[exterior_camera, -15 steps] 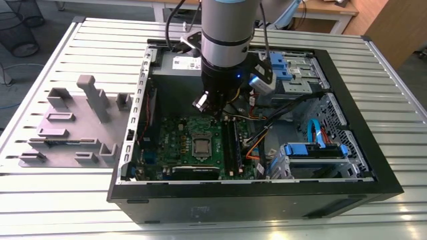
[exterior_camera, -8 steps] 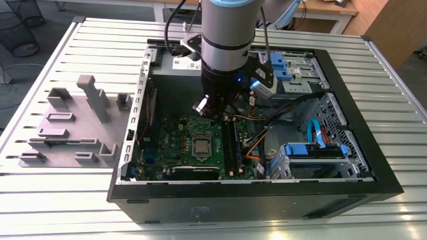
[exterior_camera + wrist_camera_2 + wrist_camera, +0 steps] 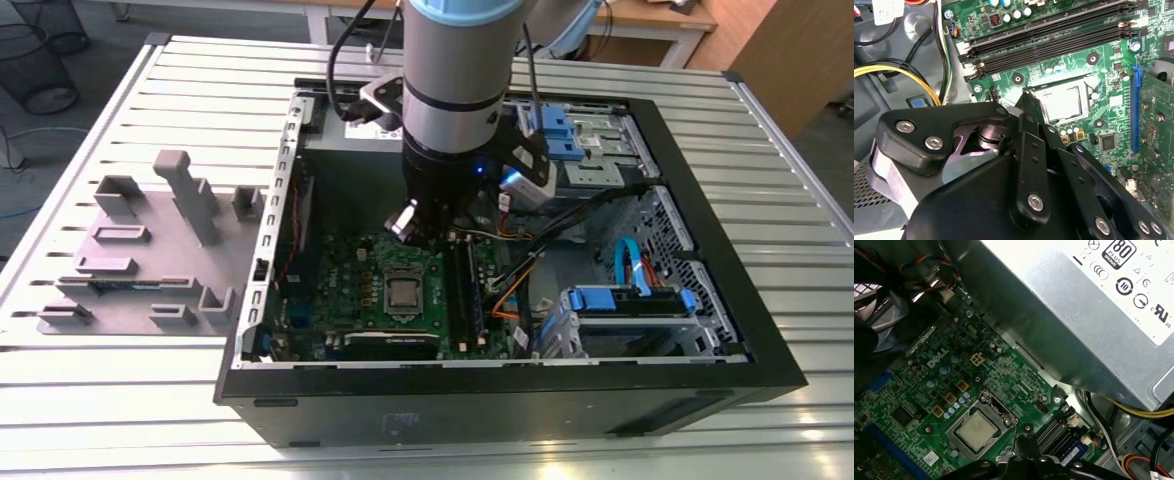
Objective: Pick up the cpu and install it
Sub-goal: 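Install the first cpu locking lever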
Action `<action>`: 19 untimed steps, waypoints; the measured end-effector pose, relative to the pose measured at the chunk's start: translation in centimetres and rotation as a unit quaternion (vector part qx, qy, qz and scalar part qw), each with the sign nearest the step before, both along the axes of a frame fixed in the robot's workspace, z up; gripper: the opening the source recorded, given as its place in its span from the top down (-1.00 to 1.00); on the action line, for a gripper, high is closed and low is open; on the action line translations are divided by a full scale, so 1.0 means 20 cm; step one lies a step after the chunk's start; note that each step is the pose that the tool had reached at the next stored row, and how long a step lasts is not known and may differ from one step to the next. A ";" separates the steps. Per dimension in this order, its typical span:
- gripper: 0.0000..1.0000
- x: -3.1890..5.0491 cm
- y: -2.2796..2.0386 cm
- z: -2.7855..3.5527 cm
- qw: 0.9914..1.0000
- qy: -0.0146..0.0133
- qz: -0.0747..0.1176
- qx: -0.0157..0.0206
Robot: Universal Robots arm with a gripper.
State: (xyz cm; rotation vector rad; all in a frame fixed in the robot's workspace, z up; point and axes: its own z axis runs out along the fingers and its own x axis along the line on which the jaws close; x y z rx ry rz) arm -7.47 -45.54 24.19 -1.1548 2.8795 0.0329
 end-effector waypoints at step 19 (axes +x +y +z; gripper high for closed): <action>0.79 0.000 -0.006 -0.013 1.000 0.000 0.000 0.000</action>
